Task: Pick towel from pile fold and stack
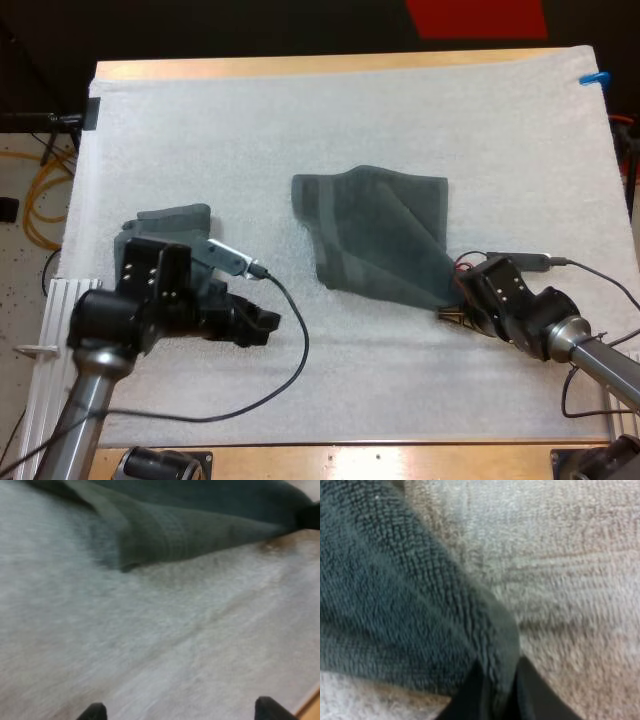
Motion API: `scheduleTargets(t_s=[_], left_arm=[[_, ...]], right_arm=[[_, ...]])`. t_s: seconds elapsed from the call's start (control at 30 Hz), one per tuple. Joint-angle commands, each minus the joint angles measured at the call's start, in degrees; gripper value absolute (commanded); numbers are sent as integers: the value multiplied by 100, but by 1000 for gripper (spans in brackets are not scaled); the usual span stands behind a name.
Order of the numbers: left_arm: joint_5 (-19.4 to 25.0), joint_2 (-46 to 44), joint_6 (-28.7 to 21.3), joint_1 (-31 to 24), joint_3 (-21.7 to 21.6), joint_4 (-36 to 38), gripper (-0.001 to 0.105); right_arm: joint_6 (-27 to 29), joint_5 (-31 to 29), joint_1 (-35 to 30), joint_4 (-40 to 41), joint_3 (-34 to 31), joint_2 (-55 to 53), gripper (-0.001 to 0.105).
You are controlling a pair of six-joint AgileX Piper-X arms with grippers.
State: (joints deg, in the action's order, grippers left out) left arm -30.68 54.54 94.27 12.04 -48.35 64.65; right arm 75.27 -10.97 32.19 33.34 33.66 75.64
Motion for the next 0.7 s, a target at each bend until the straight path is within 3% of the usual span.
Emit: scheduleTargets(t_s=[0.0,0.4,0.57,0.67], left_arm=[[-251,139,46,23,44,-260,58],[-288,1785,-28,27,86,-1682,58],[-271,2346,-330,473,86,-2140,62],[378,2640,-325,913,86,-2623,70]], right_arm=[[45,-142,6,82,9,-33,0],[45,-38,6,41,9,-33,0],[45,-38,6,41,9,-33,0],[45,-29,6,44,9,-33,0]])
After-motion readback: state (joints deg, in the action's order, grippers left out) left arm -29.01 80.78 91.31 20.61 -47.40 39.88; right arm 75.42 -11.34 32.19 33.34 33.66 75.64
